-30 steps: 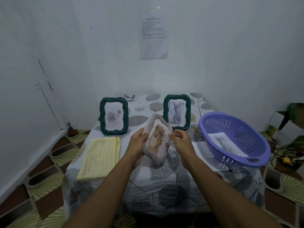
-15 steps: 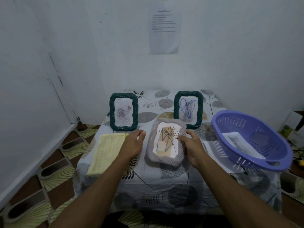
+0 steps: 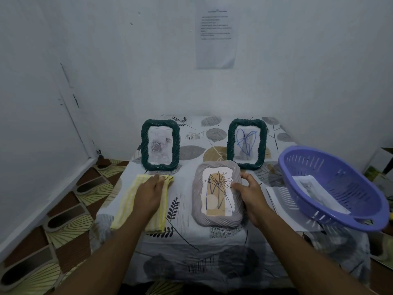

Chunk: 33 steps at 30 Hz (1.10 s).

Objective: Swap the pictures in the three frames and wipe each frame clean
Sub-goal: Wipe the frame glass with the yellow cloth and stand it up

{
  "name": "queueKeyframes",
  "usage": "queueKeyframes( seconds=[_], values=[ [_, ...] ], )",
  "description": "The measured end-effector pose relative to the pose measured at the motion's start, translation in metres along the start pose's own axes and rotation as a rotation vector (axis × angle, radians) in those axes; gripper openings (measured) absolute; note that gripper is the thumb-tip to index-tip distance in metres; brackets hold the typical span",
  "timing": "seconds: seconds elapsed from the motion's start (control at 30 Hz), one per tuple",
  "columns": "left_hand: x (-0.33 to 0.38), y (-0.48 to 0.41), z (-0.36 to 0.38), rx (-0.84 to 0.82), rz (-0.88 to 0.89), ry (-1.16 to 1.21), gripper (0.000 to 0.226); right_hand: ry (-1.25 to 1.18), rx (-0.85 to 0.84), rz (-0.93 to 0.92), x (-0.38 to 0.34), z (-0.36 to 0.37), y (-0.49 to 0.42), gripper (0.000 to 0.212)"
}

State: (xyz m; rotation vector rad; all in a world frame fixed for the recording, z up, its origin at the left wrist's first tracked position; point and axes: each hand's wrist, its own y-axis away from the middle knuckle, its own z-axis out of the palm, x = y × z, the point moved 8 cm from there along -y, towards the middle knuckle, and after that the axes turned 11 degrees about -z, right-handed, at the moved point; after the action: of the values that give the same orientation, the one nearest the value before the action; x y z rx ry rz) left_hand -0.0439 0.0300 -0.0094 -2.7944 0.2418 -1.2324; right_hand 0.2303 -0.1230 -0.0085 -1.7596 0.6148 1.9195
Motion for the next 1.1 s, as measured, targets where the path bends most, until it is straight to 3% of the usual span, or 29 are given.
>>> queueKeyframes(
  seconds=[0.1,0.23,0.3,0.4,0.5,0.7,0.87,1.03,1.1],
  values=[
    [0.027,0.016,-0.019,0.005,-0.052,0.262,0.042,0.01,-0.006,-0.016,-0.004,0.003,0.002,0.029],
    [0.095,0.048,-0.011,-0.094,0.087,0.495,0.04,-0.022,-0.021,-0.049,-0.016,0.011,0.008,0.024],
    [0.122,0.069,0.016,-0.196,0.227,0.346,0.045,-0.084,-0.028,-0.038,-0.02,0.017,0.014,0.021],
    [0.133,0.102,0.054,-0.209,0.52,-0.17,0.063,-0.104,0.01,-0.039,-0.024,0.012,0.017,0.02],
    [0.125,0.123,0.069,-0.215,0.615,-0.414,0.071,-0.115,0.057,-0.052,-0.032,-0.003,0.015,0.02],
    [0.147,0.107,0.065,-0.236,0.551,-0.472,0.08,-0.189,0.018,-0.079,-0.036,0.001,0.018,0.021],
    [0.144,0.137,0.069,-0.298,0.769,-0.542,0.075,-0.203,0.071,-0.07,-0.039,-0.013,0.008,0.017],
    [0.143,0.103,0.061,-0.214,0.557,-0.492,0.081,-0.198,-0.024,-0.051,-0.031,0.0,0.022,0.02],
    [0.151,0.103,0.059,-0.223,0.599,-0.498,0.077,-0.218,-0.015,-0.061,-0.035,0.0,0.023,0.021]
  ],
)
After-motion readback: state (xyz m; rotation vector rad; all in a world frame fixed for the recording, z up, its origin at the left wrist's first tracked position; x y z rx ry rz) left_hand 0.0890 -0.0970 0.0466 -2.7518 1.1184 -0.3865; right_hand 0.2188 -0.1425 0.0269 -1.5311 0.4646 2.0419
